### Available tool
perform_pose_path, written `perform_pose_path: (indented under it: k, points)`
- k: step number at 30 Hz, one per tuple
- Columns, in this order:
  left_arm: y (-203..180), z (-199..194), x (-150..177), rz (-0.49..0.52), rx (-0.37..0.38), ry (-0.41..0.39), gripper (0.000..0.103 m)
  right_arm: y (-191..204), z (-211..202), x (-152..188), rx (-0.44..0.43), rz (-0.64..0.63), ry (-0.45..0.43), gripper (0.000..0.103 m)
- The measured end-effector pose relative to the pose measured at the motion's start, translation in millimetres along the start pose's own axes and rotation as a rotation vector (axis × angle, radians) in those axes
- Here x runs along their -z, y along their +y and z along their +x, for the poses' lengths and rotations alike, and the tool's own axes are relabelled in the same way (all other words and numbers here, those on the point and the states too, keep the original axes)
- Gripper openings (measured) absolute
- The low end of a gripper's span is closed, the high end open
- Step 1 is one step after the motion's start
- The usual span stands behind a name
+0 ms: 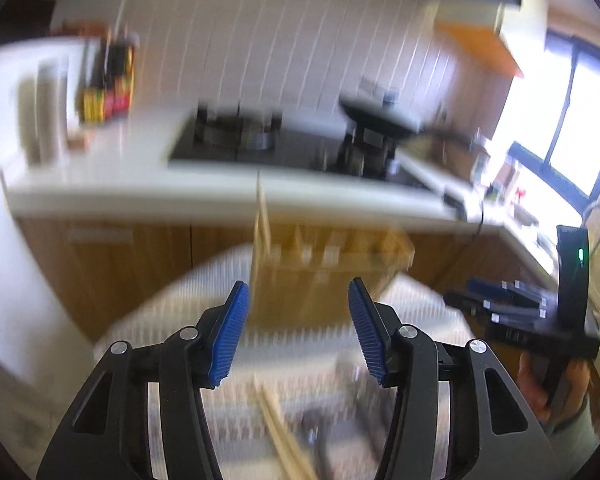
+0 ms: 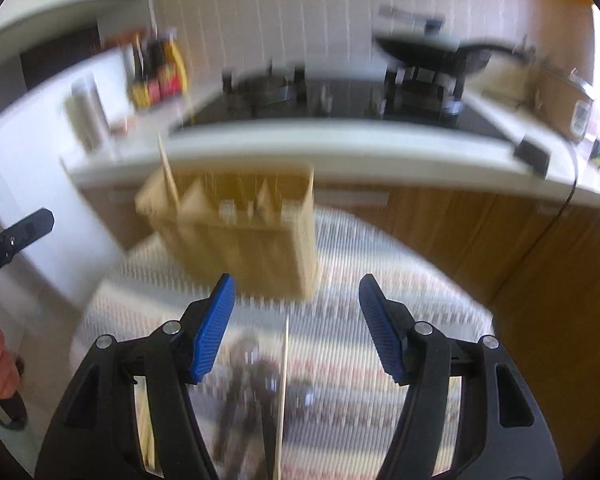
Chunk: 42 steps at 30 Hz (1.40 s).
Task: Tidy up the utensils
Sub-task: 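Grasp a chopstick with the left tool while the right tool grasps another chopstick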
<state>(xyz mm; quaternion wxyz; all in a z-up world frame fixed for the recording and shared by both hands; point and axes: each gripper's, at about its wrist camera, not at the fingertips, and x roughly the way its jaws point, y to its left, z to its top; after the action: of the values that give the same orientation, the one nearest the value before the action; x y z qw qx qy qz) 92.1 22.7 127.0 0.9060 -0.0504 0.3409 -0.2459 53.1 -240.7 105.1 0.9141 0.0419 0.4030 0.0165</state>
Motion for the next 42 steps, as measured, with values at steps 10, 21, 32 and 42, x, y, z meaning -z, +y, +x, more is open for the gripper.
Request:
perform_pose_path:
  k: [10,21,32,42]
  points:
    - [45,87,85,-0.021,-0.038,0.416,0.036,-5,75,39,-0.091,0.013,0.333,0.049]
    - [31,117,108,0.118,-0.131,0.453,0.031,-14,101,47,-0.104,0.045,0.387,0.043]
    - [27,113,112,0.179,-0.175,0.478,0.012,-18,113,52,-0.102,0.040,0.409,0.043]
    - [7,127,109,0.241,-0.223,0.563,0.017,-9,127,36,-0.086,0.032,0.421,0.039]
